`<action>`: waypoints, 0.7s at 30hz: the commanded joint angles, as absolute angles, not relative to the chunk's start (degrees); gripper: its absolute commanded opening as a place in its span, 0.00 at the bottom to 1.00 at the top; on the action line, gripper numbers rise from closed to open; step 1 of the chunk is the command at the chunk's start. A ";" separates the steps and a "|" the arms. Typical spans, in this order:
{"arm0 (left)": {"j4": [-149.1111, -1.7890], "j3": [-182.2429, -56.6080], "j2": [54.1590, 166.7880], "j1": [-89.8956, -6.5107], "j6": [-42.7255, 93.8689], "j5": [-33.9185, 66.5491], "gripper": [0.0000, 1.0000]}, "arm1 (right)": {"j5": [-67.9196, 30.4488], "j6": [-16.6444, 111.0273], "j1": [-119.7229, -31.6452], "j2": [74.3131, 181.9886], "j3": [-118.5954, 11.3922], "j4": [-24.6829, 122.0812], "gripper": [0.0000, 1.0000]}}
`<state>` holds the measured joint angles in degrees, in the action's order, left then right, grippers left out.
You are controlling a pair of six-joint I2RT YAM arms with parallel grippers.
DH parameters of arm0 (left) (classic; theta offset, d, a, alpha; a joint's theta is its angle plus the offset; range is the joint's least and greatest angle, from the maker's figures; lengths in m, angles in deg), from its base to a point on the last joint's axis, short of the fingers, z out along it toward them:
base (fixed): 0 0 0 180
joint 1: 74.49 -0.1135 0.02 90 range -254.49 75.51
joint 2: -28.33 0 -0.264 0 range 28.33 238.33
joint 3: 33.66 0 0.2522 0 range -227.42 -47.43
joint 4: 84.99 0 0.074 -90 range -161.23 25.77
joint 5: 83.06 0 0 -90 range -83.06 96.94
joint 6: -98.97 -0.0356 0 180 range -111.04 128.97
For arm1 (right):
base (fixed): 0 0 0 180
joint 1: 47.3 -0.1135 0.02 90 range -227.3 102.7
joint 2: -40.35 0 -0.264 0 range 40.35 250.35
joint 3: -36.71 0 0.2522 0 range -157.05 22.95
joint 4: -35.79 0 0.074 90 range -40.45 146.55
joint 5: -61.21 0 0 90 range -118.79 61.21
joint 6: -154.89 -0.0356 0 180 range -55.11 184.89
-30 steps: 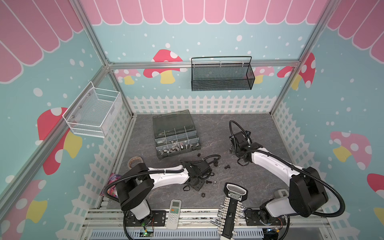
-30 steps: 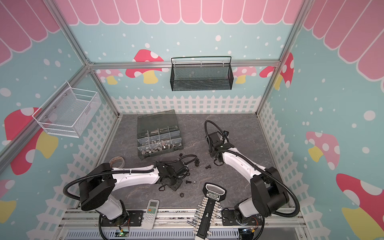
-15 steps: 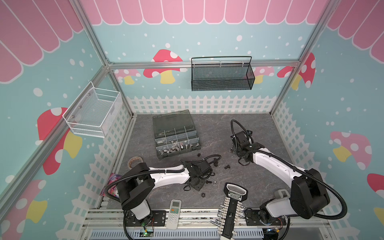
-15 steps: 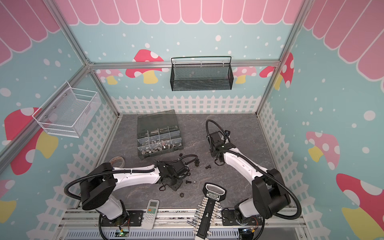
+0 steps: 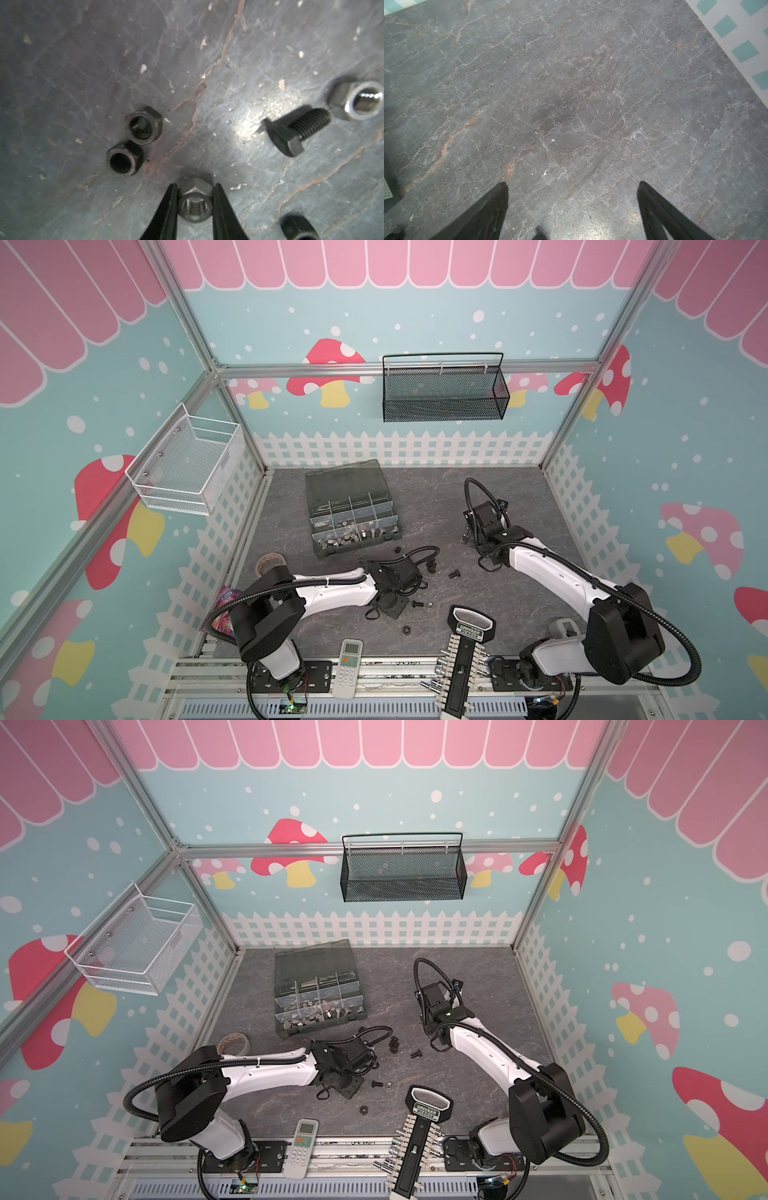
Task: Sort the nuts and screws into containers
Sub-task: 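Carry the silver hex nut over the nut compartment with the left gripper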
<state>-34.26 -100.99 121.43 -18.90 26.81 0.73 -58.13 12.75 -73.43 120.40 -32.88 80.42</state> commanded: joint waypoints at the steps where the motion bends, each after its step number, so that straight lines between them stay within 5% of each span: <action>1: -33.48 -102.26 117.34 -21.63 28.41 -1.96 0.22 | -59.88 11.79 -73.05 118.45 -32.25 81.45 0.98; 21: -41.90 -112.24 114.49 -50.22 28.24 -7.74 0.20 | -59.05 12.27 -73.05 118.22 -32.19 80.37 0.98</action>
<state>-39.29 -109.29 112.75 -47.84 29.15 -6.60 -58.66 12.97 -73.43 119.11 -32.88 80.16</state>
